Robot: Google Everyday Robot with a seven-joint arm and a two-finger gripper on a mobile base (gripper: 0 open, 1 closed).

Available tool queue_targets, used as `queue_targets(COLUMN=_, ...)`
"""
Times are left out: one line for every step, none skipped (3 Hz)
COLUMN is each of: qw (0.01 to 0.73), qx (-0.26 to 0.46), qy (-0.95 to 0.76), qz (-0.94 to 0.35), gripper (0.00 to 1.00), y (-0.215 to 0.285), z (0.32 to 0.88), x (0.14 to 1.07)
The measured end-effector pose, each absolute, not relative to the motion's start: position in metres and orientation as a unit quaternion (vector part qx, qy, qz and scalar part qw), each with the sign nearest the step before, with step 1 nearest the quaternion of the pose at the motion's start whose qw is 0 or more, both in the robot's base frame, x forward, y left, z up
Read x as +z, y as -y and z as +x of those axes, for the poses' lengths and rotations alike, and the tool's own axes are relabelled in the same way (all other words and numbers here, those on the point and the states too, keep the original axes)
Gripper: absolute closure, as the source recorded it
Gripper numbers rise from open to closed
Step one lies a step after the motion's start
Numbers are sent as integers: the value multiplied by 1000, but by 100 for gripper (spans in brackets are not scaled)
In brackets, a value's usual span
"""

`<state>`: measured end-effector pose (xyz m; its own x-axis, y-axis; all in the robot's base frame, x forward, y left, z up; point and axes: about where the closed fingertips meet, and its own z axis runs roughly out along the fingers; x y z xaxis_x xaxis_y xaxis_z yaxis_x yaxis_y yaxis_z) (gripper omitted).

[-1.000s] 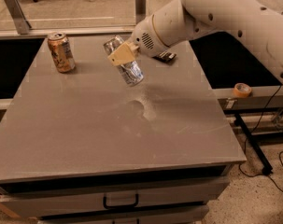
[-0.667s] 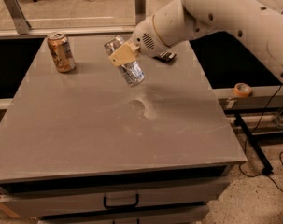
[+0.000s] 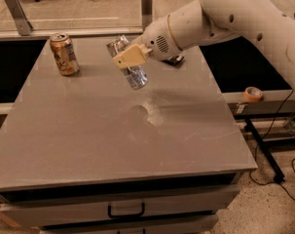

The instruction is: Place redbull can upright

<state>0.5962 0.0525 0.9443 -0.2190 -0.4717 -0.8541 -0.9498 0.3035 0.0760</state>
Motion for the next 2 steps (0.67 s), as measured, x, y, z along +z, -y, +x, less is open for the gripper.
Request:
queue_targets(qw=391, qx=348, qy=-677, qz=-518, gripper=100, y=-51, z=596, x=941)
queue_targets(qw=407, qx=392, qy=-632, qz=-530, gripper=100, y=-44, z=595, x=936)
